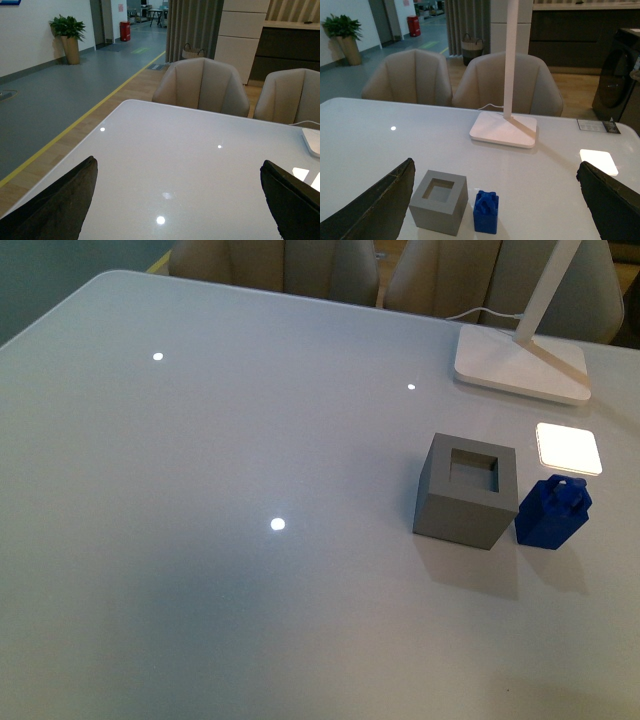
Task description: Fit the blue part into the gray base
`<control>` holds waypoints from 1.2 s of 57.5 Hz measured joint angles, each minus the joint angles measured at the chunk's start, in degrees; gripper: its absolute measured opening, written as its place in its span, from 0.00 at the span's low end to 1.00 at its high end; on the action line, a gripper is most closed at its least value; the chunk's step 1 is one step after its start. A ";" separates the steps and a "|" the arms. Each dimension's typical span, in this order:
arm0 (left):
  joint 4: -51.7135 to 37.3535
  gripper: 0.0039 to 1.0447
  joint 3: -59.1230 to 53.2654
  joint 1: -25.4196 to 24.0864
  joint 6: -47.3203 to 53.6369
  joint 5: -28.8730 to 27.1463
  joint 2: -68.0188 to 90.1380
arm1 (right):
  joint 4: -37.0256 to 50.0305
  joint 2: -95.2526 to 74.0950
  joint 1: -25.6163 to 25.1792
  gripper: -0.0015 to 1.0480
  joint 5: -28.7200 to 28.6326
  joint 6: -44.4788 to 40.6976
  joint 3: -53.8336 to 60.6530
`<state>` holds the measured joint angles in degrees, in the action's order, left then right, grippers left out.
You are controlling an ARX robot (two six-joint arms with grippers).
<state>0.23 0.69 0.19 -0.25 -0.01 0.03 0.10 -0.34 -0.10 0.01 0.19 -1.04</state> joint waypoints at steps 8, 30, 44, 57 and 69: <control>0.00 0.93 -0.02 0.00 0.00 0.00 0.00 | 0.00 0.00 0.00 0.91 0.00 0.00 0.00; 0.00 0.93 -0.02 0.00 0.00 0.00 0.00 | 0.00 0.00 0.00 0.91 0.00 0.00 0.00; 0.00 0.93 -0.02 0.00 0.00 0.00 0.00 | -0.50 -0.35 0.02 0.91 0.02 0.07 -0.15; 0.00 0.93 -0.02 0.00 0.00 0.00 0.00 | -17.84 -32.04 -1.53 0.91 -2.67 6.10 -15.96; 0.00 0.93 -0.02 0.00 -0.02 0.00 0.00 | -1.46 -60.89 -7.98 0.91 -6.73 4.92 -24.35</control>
<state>0.23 0.67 0.19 -0.27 -0.01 0.03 -1.37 -61.23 -8.08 -6.72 5.10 -25.39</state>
